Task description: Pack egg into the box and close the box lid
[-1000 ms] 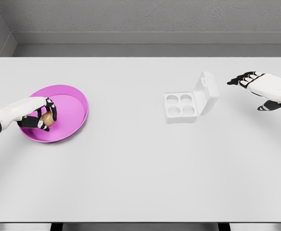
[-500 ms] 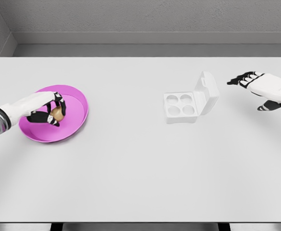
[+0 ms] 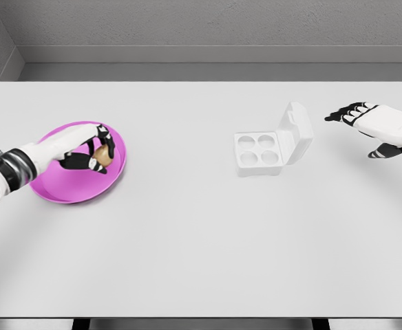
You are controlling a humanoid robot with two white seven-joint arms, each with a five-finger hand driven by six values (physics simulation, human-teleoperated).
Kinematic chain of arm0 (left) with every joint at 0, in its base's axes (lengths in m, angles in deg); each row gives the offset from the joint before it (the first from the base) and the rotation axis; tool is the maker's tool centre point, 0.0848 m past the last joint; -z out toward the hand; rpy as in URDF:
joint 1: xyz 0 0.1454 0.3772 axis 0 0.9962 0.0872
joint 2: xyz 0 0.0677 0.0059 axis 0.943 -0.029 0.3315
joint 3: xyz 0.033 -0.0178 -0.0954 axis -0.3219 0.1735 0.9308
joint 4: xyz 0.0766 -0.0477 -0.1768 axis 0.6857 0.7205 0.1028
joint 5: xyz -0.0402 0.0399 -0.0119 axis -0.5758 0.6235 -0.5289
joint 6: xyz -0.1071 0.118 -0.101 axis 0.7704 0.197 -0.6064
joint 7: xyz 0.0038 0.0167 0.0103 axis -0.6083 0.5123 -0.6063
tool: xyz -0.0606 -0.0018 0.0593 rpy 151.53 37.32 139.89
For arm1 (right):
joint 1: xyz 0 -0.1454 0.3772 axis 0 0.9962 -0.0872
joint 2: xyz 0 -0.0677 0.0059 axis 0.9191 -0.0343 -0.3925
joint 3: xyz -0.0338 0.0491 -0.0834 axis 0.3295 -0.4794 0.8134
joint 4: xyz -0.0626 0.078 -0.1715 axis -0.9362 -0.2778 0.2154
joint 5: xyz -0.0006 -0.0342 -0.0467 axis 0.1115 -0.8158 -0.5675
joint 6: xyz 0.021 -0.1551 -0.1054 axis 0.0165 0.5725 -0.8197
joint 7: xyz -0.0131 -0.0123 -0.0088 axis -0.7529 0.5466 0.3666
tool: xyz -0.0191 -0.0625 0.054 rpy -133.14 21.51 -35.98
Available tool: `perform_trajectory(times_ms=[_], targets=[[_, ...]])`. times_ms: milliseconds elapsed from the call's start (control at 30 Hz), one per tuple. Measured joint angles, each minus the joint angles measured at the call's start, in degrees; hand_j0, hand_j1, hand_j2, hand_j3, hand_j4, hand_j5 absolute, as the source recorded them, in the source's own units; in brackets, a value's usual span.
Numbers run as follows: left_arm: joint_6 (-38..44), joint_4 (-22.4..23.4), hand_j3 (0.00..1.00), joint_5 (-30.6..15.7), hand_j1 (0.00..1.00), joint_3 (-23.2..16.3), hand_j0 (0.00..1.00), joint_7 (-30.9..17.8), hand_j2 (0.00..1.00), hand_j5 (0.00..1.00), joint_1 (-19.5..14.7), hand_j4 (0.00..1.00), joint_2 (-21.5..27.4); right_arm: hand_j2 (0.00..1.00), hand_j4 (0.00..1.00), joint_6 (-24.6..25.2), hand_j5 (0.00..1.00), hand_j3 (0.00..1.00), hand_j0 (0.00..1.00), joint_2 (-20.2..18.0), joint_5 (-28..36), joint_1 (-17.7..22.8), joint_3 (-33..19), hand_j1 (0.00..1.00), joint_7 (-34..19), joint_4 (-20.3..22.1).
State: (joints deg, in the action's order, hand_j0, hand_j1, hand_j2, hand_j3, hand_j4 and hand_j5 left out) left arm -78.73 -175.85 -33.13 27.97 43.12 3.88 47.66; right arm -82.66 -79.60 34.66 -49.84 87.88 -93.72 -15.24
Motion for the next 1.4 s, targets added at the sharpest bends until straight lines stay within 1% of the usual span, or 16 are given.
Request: perform_trajectory(times_ms=[400,600,833,1167,1400], targets=[[-0.06,-0.34,0.23,-0.02,0.23,-0.26,0.23,0.00,0.23,0.23,-1.76,0.23,-3.60,1.00,1.00,0.00,1.00,1.00,1.00,0.00,-0.06,0.00,0.00,1.00,0.00,-0.02],[-0.32,-0.30,0.23,-0.01,0.23,-0.98,0.23,0.00,0.23,0.23,-3.60,0.23,-5.83,1.00,1.00,0.00,1.00,1.00,1.00,-0.06,-0.02,0.00,0.00,1.00,0.00,0.00],[-0.43,-0.15,0.23,0.09,0.23,-1.75,0.23,0.00,0.23,0.23,-4.04,0.23,-9.12,1.00,1.00,0.00,1.00,1.00,1.00,-0.08,0.01,0.00,0.00,1.00,0.00,0.02],[-0.24,0.55,0.21,0.22,0.21,-3.94,0.21,-0.01,0.21,0.21,-6.15,0.21,-13.78,1.00,1.00,0.00,1.00,1.00,1.00,-0.02,-0.06,0.00,0.00,1.00,0.00,0.03],[-0.18,2.30,0.21,0.28,0.21,-5.49,0.21,0.00,0.21,0.21,-7.91,0.21,-16.99,1.00,1.00,0.00,1.00,1.00,1.00,-0.08,0.00,0.00,0.00,1.00,0.00,0.03]])
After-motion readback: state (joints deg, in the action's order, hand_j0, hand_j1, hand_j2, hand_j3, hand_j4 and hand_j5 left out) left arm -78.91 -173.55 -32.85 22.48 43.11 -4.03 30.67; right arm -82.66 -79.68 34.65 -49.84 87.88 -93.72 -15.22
